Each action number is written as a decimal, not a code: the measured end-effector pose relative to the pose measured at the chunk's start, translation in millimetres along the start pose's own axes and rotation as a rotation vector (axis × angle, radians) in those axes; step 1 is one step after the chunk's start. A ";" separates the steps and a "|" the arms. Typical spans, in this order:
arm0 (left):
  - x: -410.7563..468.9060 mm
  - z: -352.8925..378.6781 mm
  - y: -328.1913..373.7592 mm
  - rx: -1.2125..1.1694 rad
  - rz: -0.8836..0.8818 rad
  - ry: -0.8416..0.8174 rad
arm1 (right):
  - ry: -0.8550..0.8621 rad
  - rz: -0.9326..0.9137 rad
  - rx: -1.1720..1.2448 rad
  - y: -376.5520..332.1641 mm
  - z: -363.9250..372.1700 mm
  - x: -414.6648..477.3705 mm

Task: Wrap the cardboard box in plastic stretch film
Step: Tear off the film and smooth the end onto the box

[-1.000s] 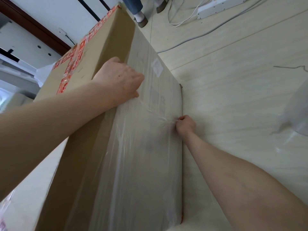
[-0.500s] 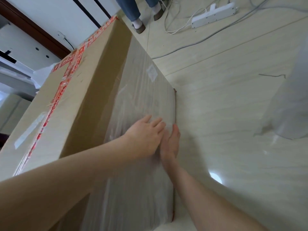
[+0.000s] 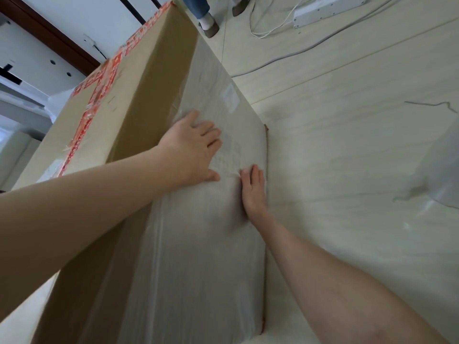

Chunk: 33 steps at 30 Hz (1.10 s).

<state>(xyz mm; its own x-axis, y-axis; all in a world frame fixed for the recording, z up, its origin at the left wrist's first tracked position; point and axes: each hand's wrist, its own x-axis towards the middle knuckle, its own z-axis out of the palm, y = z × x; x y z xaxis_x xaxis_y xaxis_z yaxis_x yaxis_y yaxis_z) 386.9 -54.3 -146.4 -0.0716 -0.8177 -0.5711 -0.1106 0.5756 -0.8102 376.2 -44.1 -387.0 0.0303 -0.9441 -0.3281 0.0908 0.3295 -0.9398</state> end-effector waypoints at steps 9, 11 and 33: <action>4.9 0.8 -1.8 -0.005 -0.031 0.008 | -0.089 0.055 0.026 4.3 -15.3 31.8; 6.7 0.4 -2.8 -0.004 -0.054 0.011 | -0.041 0.129 0.027 0.0 -19.9 34.9; -24.4 -15.3 16.3 -0.325 -0.015 0.251 | -0.045 0.007 -0.154 -55.7 -48.6 -69.1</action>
<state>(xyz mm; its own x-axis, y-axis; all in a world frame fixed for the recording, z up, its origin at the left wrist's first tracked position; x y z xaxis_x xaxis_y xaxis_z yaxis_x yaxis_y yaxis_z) 371.7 -25.0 -143.7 -0.3029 -0.8250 -0.4770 -0.4182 0.5649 -0.7114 320.6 2.9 -316.6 0.0748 -0.9399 -0.3330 -0.0628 0.3289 -0.9423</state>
